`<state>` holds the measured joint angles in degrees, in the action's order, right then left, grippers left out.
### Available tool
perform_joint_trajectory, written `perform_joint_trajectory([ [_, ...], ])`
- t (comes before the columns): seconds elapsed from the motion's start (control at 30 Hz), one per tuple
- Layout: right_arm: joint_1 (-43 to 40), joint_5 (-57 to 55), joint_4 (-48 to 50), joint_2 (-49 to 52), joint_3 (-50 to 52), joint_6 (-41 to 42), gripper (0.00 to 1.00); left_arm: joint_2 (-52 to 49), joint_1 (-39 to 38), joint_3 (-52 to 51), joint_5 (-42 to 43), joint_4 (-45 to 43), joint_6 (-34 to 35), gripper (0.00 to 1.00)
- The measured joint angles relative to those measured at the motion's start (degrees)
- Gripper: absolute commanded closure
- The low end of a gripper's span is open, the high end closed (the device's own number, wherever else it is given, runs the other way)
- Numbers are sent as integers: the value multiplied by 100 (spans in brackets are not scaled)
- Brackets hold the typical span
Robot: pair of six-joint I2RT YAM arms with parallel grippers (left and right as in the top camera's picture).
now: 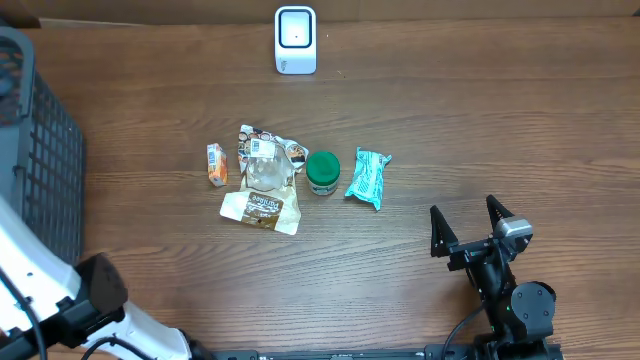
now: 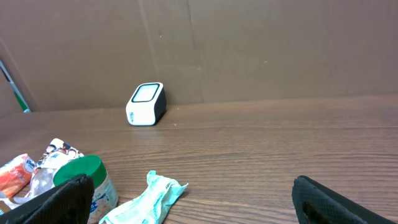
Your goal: Scan the item barcode
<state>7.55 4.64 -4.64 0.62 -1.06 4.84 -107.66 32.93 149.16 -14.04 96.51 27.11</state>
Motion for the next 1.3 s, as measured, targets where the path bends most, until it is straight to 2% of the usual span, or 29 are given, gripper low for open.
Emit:
perform_joint_trajectory([
  [0.03,0,0,-4,0,0,0,0,9,192,-142,-4,2,7,11],
  [0.07,0,0,-4,0,0,0,0,11,313,-260,-15,-9,15,19],
  [0.13,0,2,-2,0,0,2,0,15,686,-732,-42,-26,74,29],
  [0.2,0,2,-4,0,0,0,0,50,905,-1276,-105,-118,90,34],
  [0.47,0,2,-7,0,0,0,0,42,1506,-3751,-256,-1241,120,34],
  [0.7,-2,0,-4,0,0,0,0,39,1550,-5372,-278,-2865,-70,32],
  [0.8,0,0,-2,0,0,2,0,37,1550,-6004,-295,-3620,-234,35],
  [0.93,0,2,-4,0,0,0,0,35,1550,-6592,-363,-4234,-396,42],
  [1.3,0,2,-2,0,0,2,0,-15,1550,-7088,-684,-5163,-505,45],
])
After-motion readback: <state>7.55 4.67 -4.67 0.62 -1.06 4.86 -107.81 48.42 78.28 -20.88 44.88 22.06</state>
